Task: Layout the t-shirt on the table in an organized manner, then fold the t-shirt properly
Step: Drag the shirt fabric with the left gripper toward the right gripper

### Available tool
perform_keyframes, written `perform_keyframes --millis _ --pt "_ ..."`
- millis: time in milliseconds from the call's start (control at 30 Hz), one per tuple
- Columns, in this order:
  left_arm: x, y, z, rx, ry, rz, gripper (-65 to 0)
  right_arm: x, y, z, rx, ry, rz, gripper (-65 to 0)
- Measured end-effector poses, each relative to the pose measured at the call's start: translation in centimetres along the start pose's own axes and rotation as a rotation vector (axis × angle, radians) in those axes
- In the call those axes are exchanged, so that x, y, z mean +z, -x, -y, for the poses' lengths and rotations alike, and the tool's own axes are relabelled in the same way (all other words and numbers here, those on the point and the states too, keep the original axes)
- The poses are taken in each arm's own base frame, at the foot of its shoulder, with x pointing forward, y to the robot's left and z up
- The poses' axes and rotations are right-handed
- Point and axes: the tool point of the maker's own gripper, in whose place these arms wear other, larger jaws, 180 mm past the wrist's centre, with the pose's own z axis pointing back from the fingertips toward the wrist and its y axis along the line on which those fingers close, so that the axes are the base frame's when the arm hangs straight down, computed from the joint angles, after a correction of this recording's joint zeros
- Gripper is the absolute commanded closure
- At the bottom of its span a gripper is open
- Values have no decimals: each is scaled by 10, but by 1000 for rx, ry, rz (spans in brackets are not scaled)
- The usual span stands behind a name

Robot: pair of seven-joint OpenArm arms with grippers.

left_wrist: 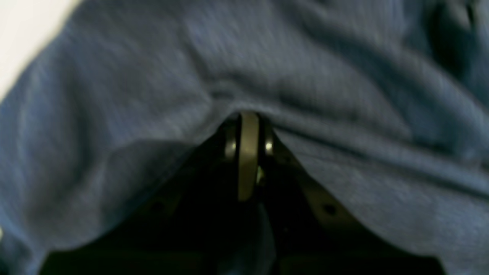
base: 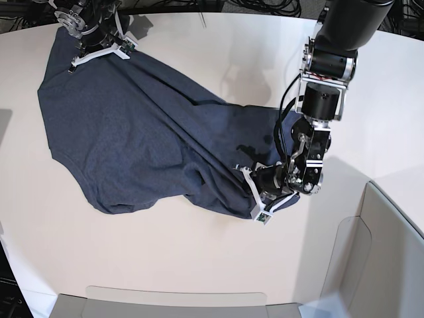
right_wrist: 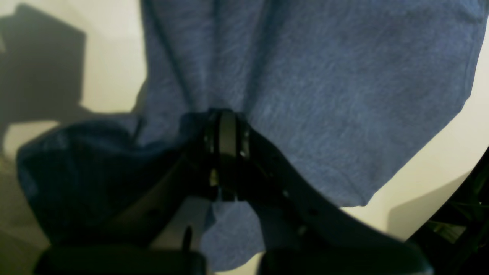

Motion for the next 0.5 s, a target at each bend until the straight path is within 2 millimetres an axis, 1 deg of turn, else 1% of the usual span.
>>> perform_keyframes --millis 33,67,133,167,233,267,367,433,500 --pt "9 2 1 24 4 27 -12 -2 -2 4 -4 11 4 0" --pt "19 8 3 39 8 33 -12 -2 -4 6 -11 16 3 0" --pt "40 19 -3 57 -21 33 -12 -5 -12 13 -41 35 0 0" --pt "49 27 -9 53 -54 6 -12 -7 -22 13 -66 37 21 0" --pt "72 31 -21 45 -123 18 -12 -9 -44 14 -102 26 77 0" --pt "82 36 -24 32 -153 17 -12 -9 -53 15 -125 29 96 0" --pt "101 40 -15 21 -164 69 -12 -9 -77 22 -170 46 148 0" --pt "109 54 -9 42 -157 77 -15 -8 -88 22 -190 43 172 0" --pt "116 68 -12 56 -178 63 -39 -8 -91 20 -200 37 177 0"
